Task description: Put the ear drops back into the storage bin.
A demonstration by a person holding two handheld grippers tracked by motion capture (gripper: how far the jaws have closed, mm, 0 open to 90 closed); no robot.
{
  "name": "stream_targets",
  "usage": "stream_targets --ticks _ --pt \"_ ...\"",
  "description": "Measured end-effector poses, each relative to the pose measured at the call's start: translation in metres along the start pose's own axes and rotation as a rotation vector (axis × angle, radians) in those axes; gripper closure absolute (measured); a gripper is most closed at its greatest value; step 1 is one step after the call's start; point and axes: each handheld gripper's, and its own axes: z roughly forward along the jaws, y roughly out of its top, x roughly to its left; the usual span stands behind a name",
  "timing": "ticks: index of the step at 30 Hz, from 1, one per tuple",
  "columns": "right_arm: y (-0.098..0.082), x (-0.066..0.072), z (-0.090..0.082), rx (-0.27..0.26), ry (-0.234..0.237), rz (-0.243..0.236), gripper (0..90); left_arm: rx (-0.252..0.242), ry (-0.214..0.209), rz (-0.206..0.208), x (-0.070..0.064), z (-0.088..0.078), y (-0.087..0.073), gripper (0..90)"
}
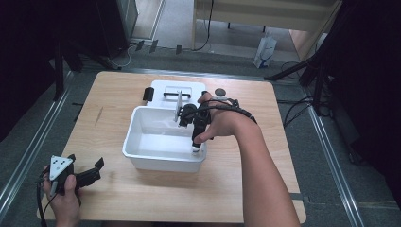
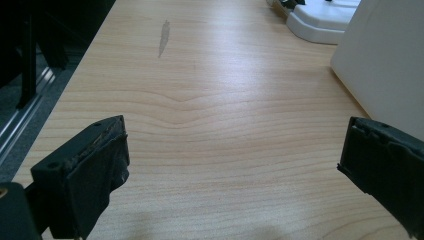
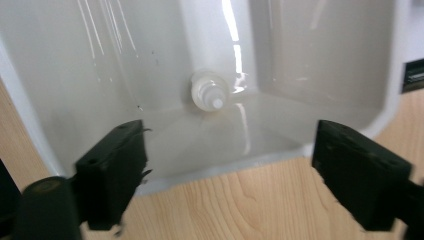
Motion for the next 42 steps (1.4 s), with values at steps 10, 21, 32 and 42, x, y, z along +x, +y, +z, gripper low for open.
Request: stream_targets --ticks 10,21,32,42 --pt "-0.022 0.0 -0.021 -0.005 -0.029 0.037 0.0 0.0 0.0 -0.001 0.0 0.0 0.0 0.3" --pt "-0.057 0.002 -0.027 -0.006 -0.055 0.074 0.0 0.0 0.003 0.006 0.0 0.0 0.0 0.3" --pt "-0.089 0.003 -0.019 0.008 -0.052 0.109 0.0 -0.002 0.007 0.011 -0.001 0.0 0.0 0.3" --pt "-0.118 0.005 -0.007 0.012 -0.045 0.156 0.0 -0.002 0.008 0.013 -0.002 0.0 0.0 0.4"
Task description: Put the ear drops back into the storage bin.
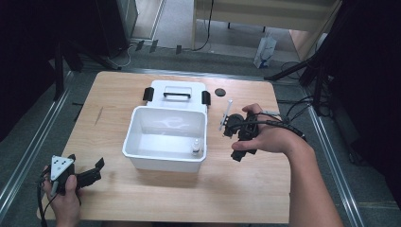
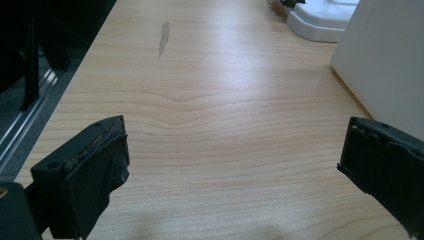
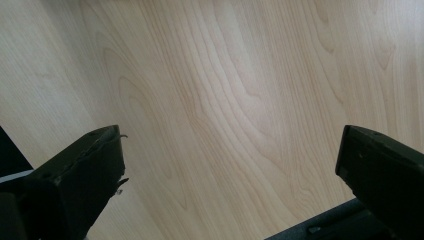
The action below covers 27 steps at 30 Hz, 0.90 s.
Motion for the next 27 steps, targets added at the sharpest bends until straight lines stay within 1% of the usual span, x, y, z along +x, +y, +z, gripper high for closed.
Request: stream_targets --ticks 1,6,9,12,15,17,19,22,27 --pt "-0.006 0.0 0.002 0.0 -0.003 0.009 0.0 0.0 0.0 0.002 0.0 0.0 0.0 0.4" --pt "-0.018 0.0 0.006 -0.011 -0.002 0.025 0.0 0.003 -0.001 0.003 0.0 0.0 0.0 0.3" --pt "-0.03 0.0 0.012 -0.009 0.003 0.046 0.0 0.003 0.0 0.003 0.0 0.0 0.0 0.3" --pt "-0.037 0.001 0.015 -0.015 0.007 0.063 0.0 0.003 -0.001 0.004 0.0 0.0 0.0 0.3" --pt "-0.049 0.001 0.021 -0.018 0.008 0.083 0.0 0.003 0.0 0.003 0.0 0.0 0.0 0.4" --pt "-0.052 0.001 0.023 -0.023 0.009 0.089 0.0 0.004 0.001 0.001 0.0 0.0 0.0 0.3" --pt "-0.059 0.003 0.026 -0.031 0.006 0.107 0.0 0.003 -0.001 0.001 0.0 0.0 0.0 0.3" --pt "-0.068 0.004 0.032 -0.046 0.0 0.119 0.0 0.004 -0.001 0.001 0.0 0.0 0.0 0.3" --pt "-0.086 0.009 0.045 -0.101 -0.004 0.171 0.0 0.002 0.0 0.0 0.0 0.0 0.0 0.3"
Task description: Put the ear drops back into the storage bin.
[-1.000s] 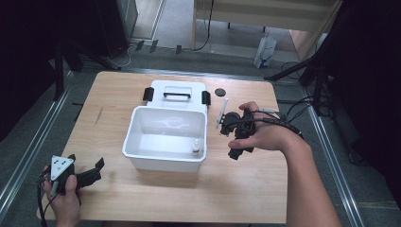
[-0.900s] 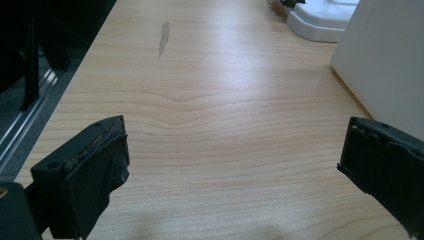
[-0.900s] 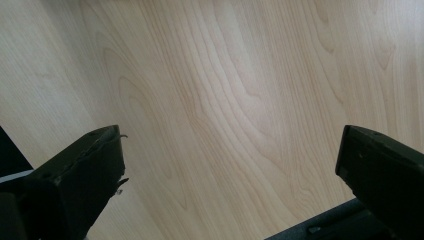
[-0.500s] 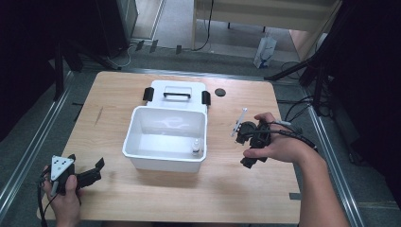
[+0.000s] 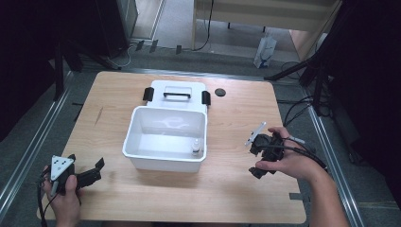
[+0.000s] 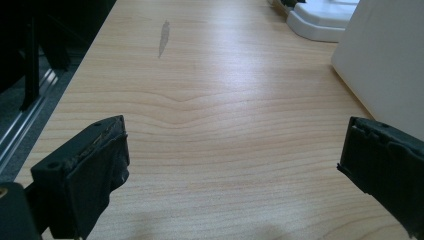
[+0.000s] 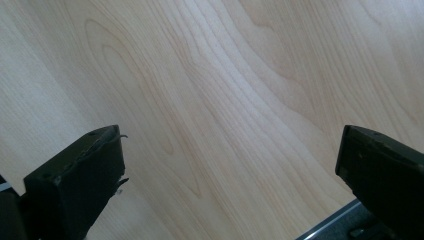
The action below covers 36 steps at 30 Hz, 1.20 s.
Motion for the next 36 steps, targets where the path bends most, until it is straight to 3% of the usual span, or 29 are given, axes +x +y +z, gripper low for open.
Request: stream_targets --ticks 7,14,17,18,23,32,33,34,36 --pt "-0.02 0.003 0.015 -0.056 -0.006 0.054 0.0 0.001 -0.001 0.004 0.0 0.0 0.0 0.3" --pt "-0.058 0.004 0.029 -0.176 -0.011 0.15 0.0 0.003 -0.001 0.005 0.0 0.0 0.0 0.3" --pt "-0.07 0.004 0.031 -0.202 -0.012 0.187 0.0 0.005 0.0 0.01 0.0 0.0 0.0 0.3" --pt "-0.083 0.005 0.034 -0.231 -0.016 0.217 0.0 0.004 0.002 0.011 -0.001 0.0 0.0 0.4" --pt "-0.111 0.008 0.045 -0.294 -0.031 0.292 0.0 0.004 0.003 0.015 -0.001 0.0 0.0 0.3" --pt "-0.152 0.022 0.065 -0.481 -0.044 0.455 0.0 0.005 0.004 0.016 -0.001 0.0 0.0 0.3" --pt "-0.16 0.025 0.07 -0.535 -0.056 0.496 0.0 0.006 0.002 0.014 -0.001 0.0 0.0 0.3" --pt "-0.16 0.025 0.07 -0.535 -0.056 0.496 0.0 0.006 0.002 0.014 -0.001 0.0 0.0 0.3" --pt "-0.168 0.031 0.075 -0.64 -0.083 0.568 0.0 0.005 0.0 0.014 -0.001 0.0 0.0 0.3"
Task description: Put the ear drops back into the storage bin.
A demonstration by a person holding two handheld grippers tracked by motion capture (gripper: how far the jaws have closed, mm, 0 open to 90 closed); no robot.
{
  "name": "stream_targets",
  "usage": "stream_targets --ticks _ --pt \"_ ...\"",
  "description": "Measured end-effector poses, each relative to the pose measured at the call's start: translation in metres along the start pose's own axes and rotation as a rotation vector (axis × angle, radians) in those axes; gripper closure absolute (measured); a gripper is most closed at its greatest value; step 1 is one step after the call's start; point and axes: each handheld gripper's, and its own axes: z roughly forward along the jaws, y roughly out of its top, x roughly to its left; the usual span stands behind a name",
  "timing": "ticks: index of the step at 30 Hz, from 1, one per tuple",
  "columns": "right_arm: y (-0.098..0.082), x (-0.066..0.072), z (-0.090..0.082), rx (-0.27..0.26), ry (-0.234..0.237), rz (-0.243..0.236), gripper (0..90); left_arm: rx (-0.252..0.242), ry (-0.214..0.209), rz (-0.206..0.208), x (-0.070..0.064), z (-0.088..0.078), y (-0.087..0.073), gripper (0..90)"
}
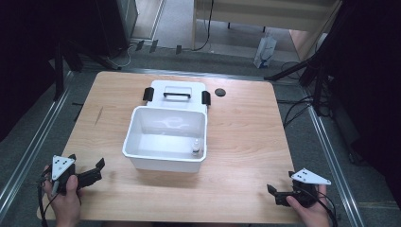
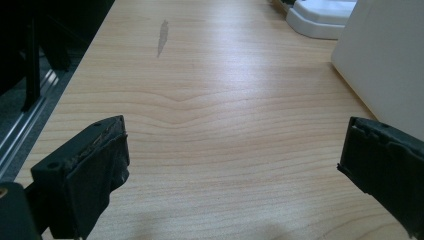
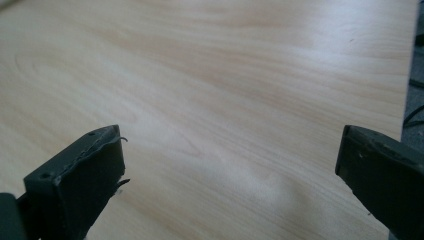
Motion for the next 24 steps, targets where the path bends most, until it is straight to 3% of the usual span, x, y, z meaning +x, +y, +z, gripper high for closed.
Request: stream_targets --ticks 6,8,10,16,20,24 --pt "-0.016 0.0 0.003 -0.16 -0.005 0.113 0.0 0.004 0.006 0.01 -0.001 0.0 0.0 0.4" --pt "-0.018 0.001 0.003 -0.165 -0.01 0.122 0.0 0.006 0.008 0.008 -0.001 0.001 0.0 0.3" --pt "-0.019 0.003 0.001 -0.213 -0.029 0.116 0.0 0.012 0.009 0.007 -0.001 0.001 0.001 0.3" --pt "-0.016 0.0 0.006 -0.175 0.011 0.113 0.0 0.018 0.024 0.023 -0.003 0.002 0.001 0.3" --pt "-0.013 0.004 0.01 -0.116 -0.011 0.095 0.0 0.021 0.034 0.03 -0.004 0.002 0.001 0.3" --pt "-0.013 0.004 0.011 -0.108 -0.015 0.08 0.0 0.026 0.038 0.034 -0.005 0.003 0.001 0.3"
